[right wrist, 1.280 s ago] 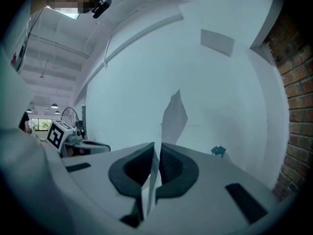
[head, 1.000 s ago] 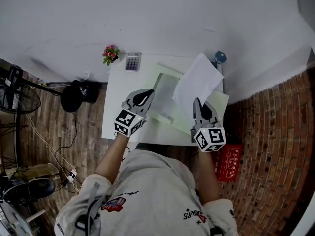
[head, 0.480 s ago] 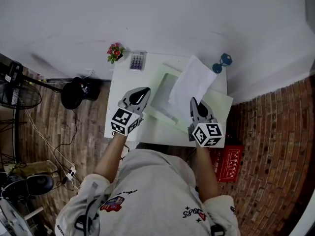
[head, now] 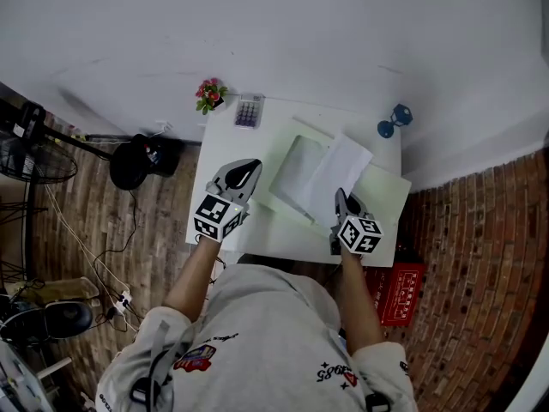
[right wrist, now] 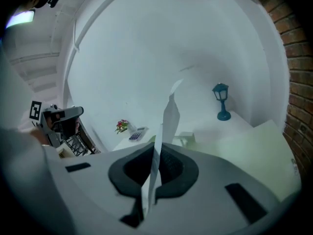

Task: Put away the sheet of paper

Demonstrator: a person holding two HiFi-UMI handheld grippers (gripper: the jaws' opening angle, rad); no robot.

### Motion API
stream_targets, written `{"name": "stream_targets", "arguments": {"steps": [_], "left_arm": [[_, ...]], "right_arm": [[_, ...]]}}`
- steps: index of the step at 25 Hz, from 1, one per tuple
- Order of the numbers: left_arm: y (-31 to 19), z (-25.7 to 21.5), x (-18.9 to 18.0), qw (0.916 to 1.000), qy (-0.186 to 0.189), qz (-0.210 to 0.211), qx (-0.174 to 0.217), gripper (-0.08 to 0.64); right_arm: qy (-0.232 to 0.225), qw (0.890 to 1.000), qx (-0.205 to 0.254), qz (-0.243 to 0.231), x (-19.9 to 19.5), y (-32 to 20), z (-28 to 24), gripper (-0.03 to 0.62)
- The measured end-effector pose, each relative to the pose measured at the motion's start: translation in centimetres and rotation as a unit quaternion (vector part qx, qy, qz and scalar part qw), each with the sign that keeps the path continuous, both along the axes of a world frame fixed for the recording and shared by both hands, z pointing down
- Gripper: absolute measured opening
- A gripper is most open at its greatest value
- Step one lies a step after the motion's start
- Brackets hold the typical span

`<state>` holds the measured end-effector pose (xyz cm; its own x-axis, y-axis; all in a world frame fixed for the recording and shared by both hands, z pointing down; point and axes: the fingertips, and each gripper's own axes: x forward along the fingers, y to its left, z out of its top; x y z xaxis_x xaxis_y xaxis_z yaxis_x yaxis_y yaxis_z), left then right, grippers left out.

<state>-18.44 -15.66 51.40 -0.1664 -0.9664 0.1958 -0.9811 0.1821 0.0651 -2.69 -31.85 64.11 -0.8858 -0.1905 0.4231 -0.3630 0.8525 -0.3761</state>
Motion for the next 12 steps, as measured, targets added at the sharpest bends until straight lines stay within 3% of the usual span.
{"name": "stream_targets", "arguments": {"steps": [7,12], "left_arm": [[-0.1,0.6,0.0,1.0,0.004,0.003,-0.006,0.023],[0.1,0.9,-0.1,0.9999,0.007,0.0,-0.01,0.023]], "right_arm": [[0.047,0.996,-0.064,0.042,2.2,-0.9,4.1,0.0],[0.054,0.989,-0.115,0.07,3.4,-1.5,6.4,0.0]]}}
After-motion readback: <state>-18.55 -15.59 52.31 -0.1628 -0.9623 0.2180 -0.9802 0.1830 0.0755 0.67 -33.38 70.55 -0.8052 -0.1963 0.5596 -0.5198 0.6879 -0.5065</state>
